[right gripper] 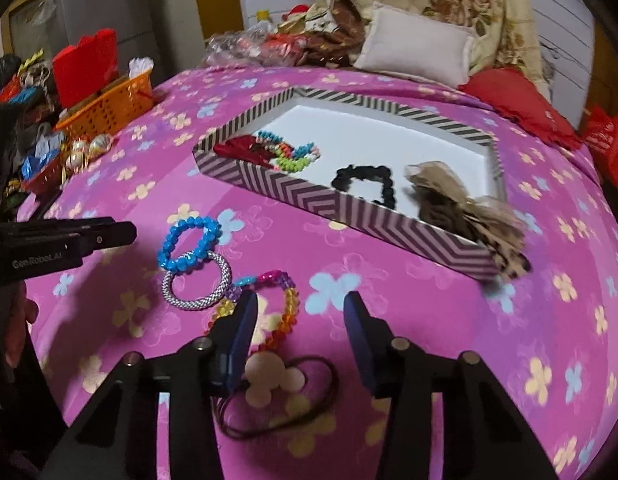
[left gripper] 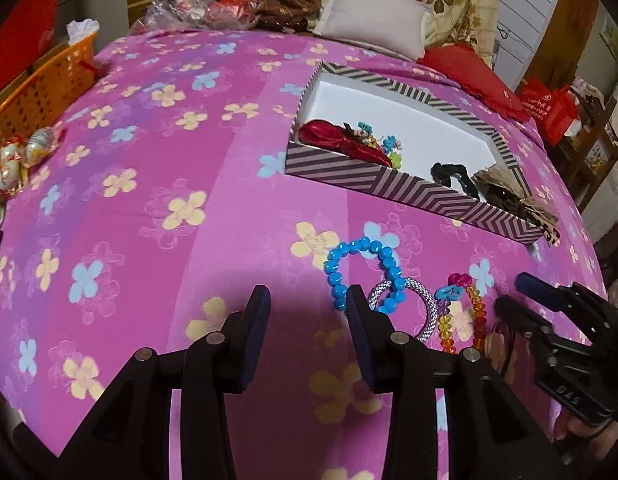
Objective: Organize jewelry
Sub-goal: 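Grasp the blue beaded bracelet with the left tool while the right tool grasps the orange bead bracelet, then carry both bracelets into the white tray and open both tools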
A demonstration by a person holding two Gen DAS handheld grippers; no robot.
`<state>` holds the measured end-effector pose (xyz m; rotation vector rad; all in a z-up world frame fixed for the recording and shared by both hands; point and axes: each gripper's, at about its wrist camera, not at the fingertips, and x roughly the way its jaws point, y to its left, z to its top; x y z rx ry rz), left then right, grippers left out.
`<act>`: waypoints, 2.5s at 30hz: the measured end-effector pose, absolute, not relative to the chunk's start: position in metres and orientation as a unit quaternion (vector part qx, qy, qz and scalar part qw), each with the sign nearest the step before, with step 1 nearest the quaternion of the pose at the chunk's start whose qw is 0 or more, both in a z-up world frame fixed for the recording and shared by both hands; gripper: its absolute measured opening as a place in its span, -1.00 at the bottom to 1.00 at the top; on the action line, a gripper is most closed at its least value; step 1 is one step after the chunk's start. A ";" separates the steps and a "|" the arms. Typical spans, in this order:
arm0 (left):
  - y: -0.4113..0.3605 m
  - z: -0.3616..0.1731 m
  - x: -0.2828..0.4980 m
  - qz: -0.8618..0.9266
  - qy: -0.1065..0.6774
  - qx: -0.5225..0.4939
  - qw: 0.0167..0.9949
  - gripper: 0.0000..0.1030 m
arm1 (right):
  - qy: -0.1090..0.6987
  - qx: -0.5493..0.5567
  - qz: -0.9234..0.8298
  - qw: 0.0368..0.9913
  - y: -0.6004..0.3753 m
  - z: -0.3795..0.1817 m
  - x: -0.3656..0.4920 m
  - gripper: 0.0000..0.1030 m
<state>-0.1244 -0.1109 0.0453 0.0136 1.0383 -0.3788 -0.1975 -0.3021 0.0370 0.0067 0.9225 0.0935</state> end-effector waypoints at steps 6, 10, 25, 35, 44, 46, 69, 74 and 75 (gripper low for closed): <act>-0.122 0.037 -0.114 -0.186 0.503 0.021 0.844 -0.61 | 0.468 -0.008 0.058 0.882 -0.298 0.021 -0.183 -0.11; -0.130 0.031 -0.106 -0.181 0.507 0.032 0.842 -0.61 | 0.471 -0.025 0.056 0.880 -0.293 0.013 -0.176 -0.12; -0.140 0.020 -0.090 -0.178 0.516 0.053 0.836 -0.61 | 0.451 -0.069 0.113 0.883 -0.288 0.009 -0.158 -0.11; -0.145 0.019 -0.090 -0.195 0.500 0.068 0.841 -1.00 | 0.439 -0.063 0.135 0.886 -0.283 0.009 -0.158 -0.82; -0.130 0.038 -0.095 -0.206 0.486 0.029 0.849 -1.00 | 0.403 -0.028 0.115 0.907 -0.293 0.037 -0.179 -0.82; -0.129 0.046 -0.099 -0.209 0.477 0.027 0.853 -1.00 | 0.395 -0.026 0.114 0.911 -0.294 0.045 -0.183 -0.82; -0.139 0.116 -0.114 -0.218 0.404 0.034 0.888 -1.00 | 0.340 -0.018 0.086 0.936 -0.302 0.107 -0.201 -0.82; -0.144 0.120 -0.111 -0.218 0.399 0.041 0.890 -1.00 | 0.337 -0.017 0.083 0.938 -0.305 0.110 -0.199 -0.82; -0.145 0.121 -0.110 -0.218 0.398 0.042 0.890 -1.00 | 0.337 -0.016 0.082 0.938 -0.305 0.111 -0.198 -0.82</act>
